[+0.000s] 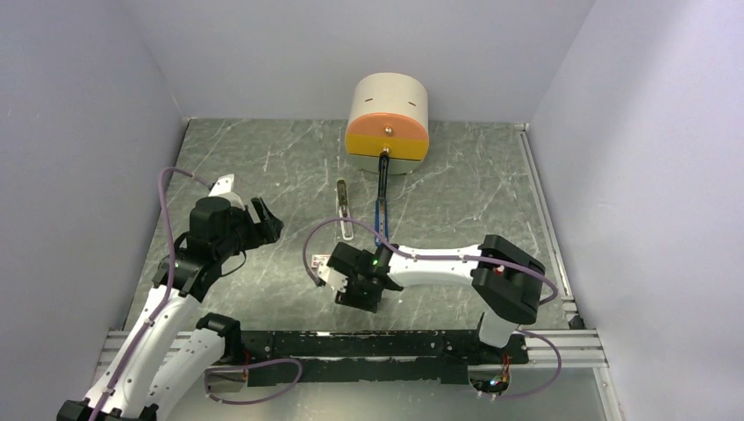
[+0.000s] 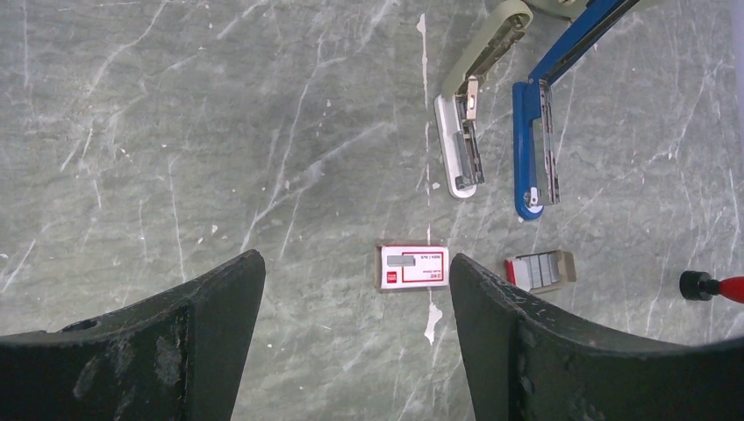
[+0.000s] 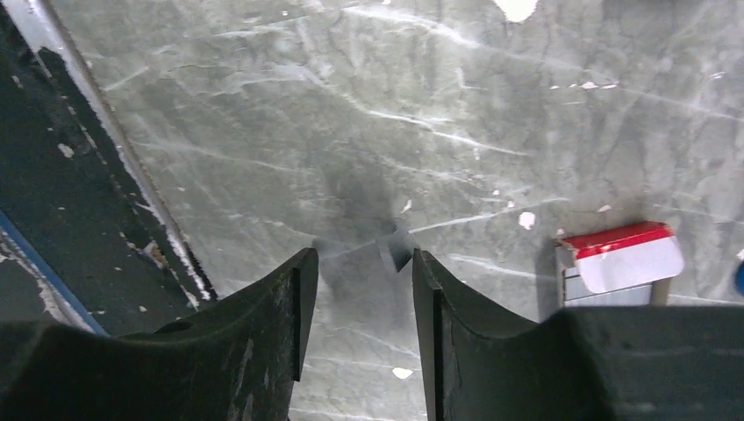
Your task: Load the staples into the stapler
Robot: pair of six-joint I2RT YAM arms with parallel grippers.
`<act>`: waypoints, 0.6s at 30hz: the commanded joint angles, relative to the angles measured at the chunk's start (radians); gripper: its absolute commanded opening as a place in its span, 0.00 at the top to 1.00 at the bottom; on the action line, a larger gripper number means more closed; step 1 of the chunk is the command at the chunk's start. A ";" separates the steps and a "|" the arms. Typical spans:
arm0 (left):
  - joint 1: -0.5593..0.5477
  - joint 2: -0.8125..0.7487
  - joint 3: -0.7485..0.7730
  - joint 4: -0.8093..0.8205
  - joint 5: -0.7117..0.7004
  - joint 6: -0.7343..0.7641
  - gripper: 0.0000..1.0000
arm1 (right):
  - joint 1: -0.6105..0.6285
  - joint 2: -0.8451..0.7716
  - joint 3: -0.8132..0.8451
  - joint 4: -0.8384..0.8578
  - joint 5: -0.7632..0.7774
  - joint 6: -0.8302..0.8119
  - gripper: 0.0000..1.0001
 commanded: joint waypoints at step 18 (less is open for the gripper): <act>-0.004 -0.018 0.015 0.005 -0.013 -0.006 0.18 | -0.074 0.096 0.096 0.041 0.067 0.028 0.61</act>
